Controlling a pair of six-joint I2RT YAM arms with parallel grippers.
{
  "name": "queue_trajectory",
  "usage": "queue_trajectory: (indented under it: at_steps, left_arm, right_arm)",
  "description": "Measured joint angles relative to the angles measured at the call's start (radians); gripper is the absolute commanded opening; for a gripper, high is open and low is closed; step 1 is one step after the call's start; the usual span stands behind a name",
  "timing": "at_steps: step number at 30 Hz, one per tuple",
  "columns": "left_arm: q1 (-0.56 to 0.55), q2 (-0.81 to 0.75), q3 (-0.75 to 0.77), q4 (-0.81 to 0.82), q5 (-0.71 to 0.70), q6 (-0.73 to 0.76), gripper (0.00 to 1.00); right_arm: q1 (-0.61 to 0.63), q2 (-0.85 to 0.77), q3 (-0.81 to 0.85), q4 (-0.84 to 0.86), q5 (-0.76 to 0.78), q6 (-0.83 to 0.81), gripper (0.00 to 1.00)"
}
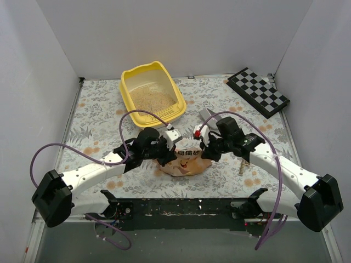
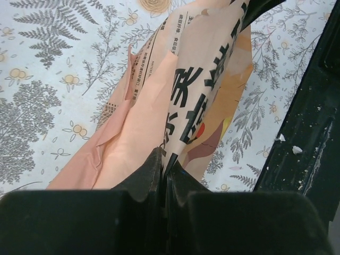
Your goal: Fill the litter box with clean litter
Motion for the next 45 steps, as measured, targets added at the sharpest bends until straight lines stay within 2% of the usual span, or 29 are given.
queue_trajectory:
  at_steps: [4, 10, 12, 14, 18, 19, 20, 24, 28, 31, 34, 37, 45]
  left_arm:
    - [-0.007, -0.022, 0.011, -0.019, -0.05, 0.005, 0.0]
    - [-0.003, -0.086, 0.004, -0.065, -0.095, -0.005, 0.0]
    - [0.001, -0.087, -0.009, -0.053, -0.096, -0.018, 0.0]
    - [0.002, -0.087, -0.021, -0.038, -0.095, -0.03, 0.0]
    - [0.008, -0.087, -0.032, -0.022, -0.092, -0.048, 0.0]
    - [0.01, -0.088, -0.035, -0.017, -0.092, -0.053, 0.0]
    - [0.011, -0.089, -0.04, -0.012, -0.092, -0.06, 0.0]
    - [0.011, -0.087, -0.042, -0.018, -0.091, -0.074, 0.0]
    - [0.011, -0.086, -0.042, -0.022, -0.091, -0.085, 0.0]
    - [0.011, -0.092, -0.043, -0.024, -0.091, -0.092, 0.0]
    - [0.011, -0.107, -0.053, -0.023, -0.092, -0.099, 0.0]
    - [0.011, -0.113, -0.057, -0.023, -0.092, -0.106, 0.0]
    - [0.011, -0.122, -0.063, -0.021, -0.092, -0.116, 0.0]
  right_arm:
    - [-0.022, 0.04, 0.024, 0.02, -0.014, 0.016, 0.01]
    - [-0.032, 0.181, 0.135, 0.027, -0.038, 0.041, 0.03]
    - [-0.033, 0.199, 0.142, 0.03, -0.038, 0.063, 0.21]
    - [-0.042, 0.196, 0.142, 0.027, -0.037, 0.094, 0.29]
    - [-0.112, 0.123, 0.141, 0.023, 0.004, 0.173, 0.37]
    - [-0.134, 0.089, 0.141, 0.021, 0.018, 0.197, 0.44]
    - [-0.153, 0.052, 0.141, 0.018, 0.035, 0.223, 0.47]
    - [-0.216, -0.064, 0.145, -0.017, 0.116, 0.349, 0.49]
    - [-0.318, -0.072, 0.14, -0.091, 0.162, 0.48, 0.49]
    - [-0.447, -0.087, 0.08, -0.11, 0.198, 0.572, 0.54]
    - [-0.563, -0.166, -0.018, -0.12, 0.267, 0.657, 0.55]
    - [-0.632, -0.231, -0.074, -0.143, 0.324, 0.724, 0.54]
    - [-0.819, -0.236, -0.185, -0.122, 0.386, 0.824, 0.52]
